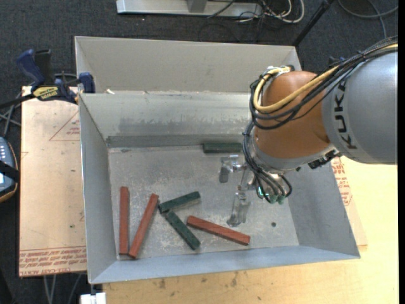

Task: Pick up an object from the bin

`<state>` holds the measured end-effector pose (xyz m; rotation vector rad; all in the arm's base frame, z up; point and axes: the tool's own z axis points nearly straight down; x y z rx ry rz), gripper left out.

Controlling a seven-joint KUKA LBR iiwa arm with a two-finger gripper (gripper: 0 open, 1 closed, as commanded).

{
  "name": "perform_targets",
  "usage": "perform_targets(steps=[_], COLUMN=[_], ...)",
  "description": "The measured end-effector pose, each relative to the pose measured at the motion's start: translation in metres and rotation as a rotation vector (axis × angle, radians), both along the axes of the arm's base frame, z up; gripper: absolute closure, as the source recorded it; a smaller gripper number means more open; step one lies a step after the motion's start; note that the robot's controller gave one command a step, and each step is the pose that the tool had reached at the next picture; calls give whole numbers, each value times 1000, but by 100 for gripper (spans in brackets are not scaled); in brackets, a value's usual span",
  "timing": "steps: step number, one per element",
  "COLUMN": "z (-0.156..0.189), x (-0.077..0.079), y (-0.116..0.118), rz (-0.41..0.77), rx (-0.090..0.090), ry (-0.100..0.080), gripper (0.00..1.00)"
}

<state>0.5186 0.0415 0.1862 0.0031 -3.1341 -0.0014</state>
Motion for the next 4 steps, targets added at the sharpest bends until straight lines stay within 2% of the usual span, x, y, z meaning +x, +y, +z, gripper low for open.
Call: perform_targets(steps=[1,2,3,4], z=[4,-29,-95,-116], x=[2,-8,1,-32], y=[0,3,-4,5], rz=[-1,69,240,181], rx=[0,0,1,2], ry=[-8,-14,-13,-6], gripper=[0,0,0,100])
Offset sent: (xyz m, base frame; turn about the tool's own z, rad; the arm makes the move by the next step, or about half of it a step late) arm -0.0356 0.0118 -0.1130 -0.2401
